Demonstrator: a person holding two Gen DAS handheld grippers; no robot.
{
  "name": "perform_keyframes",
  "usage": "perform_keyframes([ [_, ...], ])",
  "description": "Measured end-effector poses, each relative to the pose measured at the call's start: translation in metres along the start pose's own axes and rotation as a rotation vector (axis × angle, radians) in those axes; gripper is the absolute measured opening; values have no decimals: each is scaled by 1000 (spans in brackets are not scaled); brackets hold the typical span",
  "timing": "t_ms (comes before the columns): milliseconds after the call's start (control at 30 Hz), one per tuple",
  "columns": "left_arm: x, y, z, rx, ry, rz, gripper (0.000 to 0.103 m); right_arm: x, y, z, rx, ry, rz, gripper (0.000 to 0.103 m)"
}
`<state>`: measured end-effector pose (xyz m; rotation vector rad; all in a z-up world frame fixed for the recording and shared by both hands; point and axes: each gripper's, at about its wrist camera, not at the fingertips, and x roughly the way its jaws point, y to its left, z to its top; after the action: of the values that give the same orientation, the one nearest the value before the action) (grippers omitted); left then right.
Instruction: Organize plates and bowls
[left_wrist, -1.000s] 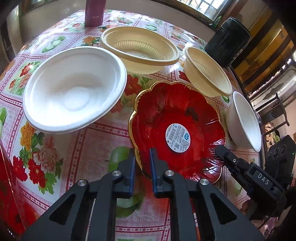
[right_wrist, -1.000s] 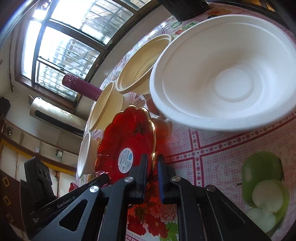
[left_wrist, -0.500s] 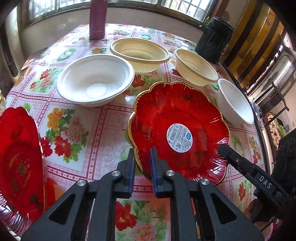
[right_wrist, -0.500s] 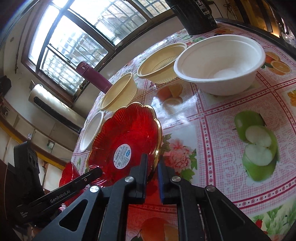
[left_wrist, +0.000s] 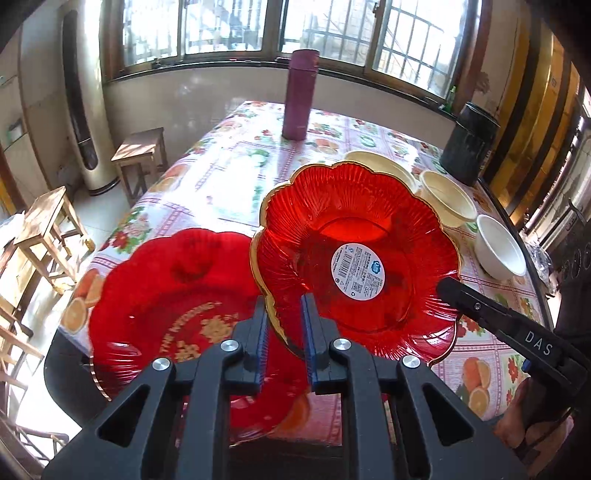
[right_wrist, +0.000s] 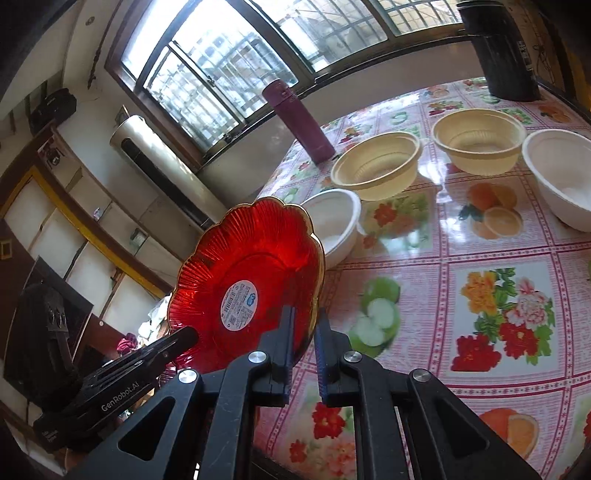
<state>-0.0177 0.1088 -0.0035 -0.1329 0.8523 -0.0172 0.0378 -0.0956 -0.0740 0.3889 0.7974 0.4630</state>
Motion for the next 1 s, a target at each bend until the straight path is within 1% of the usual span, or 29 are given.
perform_keyframes([
  [167, 7, 46, -10, -75, 44, 62, 17, 38, 36, -10, -59, 83, 28, 10],
  [333, 16, 68, -17, -97, 73, 114, 17, 66, 59, -27, -112, 155, 14, 11],
  [433, 19, 79, -23, -100, 95, 135, 18, 77, 68, -33, -145, 179, -2, 12],
  [500, 24, 81, -26, -91, 121, 164, 18, 81, 75, -36, -163, 188, -12, 13],
  [567, 27, 86, -29, -99, 139, 162, 18, 83, 80, -39, -174, 196, -27, 18],
  [633, 25, 89, -30, -109, 142, 161, 18, 84, 81, -38, -174, 210, -36, 19],
  [667, 23, 90, -29, -113, 137, 171, 19, 82, 82, -37, -181, 205, -45, 24],
  [700, 20, 92, -28, -118, 127, 181, 24, 79, 81, -37, -188, 198, -51, 26],
  [733, 16, 93, -26, -125, 111, 191, 33, 75, 81, -36, -192, 193, -46, 26],
  [767, 12, 96, -24, -135, 91, 201, 41, 71, 80, -34, -195, 186, -39, 31],
  [800, 8, 98, -24, -145, 69, 215, 57, 66, 80, -33, -200, 170, -37, 37],
  [833, 4, 99, -22, -150, 43, 234, 64, 61, 79, -32, -206, 150, -42, 40],
  [900, -3, 96, -20, -137, -6, 274, 64, 51, 75, -29, -214, 109, -48, 51],
  [1000, -5, 87, -19, -97, -31, 296, 66, 42, 66, -24, -199, 71, -35, 52],
])
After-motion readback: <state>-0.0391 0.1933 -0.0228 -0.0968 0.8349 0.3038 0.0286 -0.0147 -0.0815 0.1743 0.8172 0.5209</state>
